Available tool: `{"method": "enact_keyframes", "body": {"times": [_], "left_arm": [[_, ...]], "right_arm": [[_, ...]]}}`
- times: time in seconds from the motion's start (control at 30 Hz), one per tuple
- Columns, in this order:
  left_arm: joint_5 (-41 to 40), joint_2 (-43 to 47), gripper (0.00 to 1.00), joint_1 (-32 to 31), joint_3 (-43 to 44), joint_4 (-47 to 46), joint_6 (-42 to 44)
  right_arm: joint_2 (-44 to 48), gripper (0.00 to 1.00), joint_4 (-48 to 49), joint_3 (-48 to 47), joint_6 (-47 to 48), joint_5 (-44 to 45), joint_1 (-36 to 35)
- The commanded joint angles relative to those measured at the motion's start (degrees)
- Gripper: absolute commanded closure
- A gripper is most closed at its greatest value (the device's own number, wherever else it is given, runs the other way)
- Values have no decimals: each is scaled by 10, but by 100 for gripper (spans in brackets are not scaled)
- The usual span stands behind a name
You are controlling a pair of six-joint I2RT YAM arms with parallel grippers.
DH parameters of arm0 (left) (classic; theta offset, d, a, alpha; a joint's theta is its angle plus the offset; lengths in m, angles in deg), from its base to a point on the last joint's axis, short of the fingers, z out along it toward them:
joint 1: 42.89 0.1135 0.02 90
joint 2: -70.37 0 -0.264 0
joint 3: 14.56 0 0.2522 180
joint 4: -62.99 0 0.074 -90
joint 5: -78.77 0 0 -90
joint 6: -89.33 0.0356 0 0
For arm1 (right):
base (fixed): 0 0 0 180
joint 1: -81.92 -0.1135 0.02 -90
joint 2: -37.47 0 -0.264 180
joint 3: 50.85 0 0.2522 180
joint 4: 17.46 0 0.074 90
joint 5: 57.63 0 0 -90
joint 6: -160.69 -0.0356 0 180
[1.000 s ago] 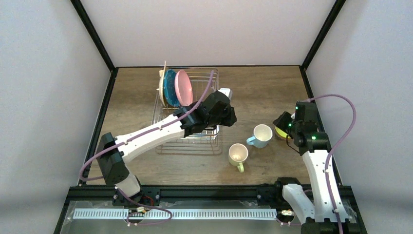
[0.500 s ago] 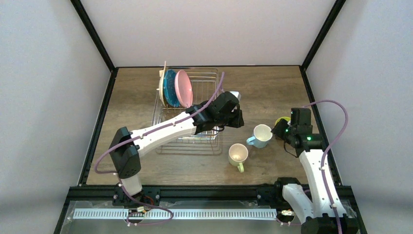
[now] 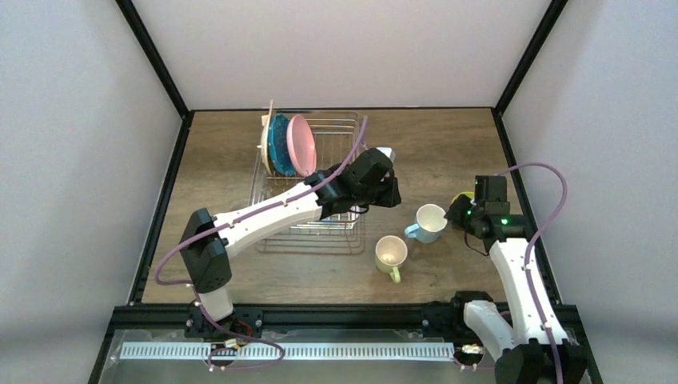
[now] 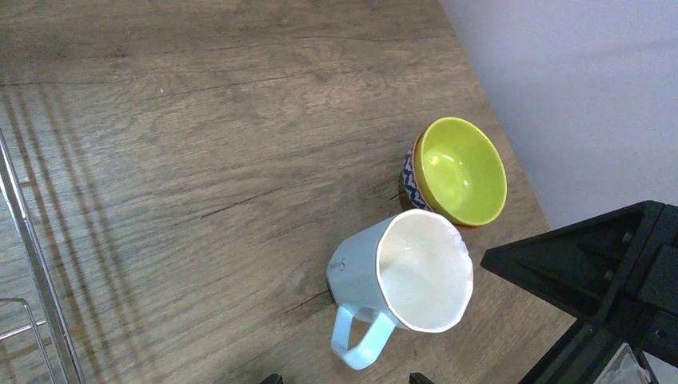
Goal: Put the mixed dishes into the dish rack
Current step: Grab the bowl from the bowl.
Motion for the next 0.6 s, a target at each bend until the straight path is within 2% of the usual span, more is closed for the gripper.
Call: {"method": "enact_keyframes", "body": {"times": [0.0,0.27,0.4,0.57], "left_arm": [[-17,8,10,-2,8,12,-7],[-70,68,10,4,-4,13,-29],[-64,82,10,16,-25,6,-28],[-32,54,10,26,-15,2,-7]], "right_arm": [[0,28,3,-16,-6,10,1],[-44,28,3,-92,-2,12,0],[-57,28,2,-115,-3,37,0],[-99,28,16,-111,-28,80,1]]}}
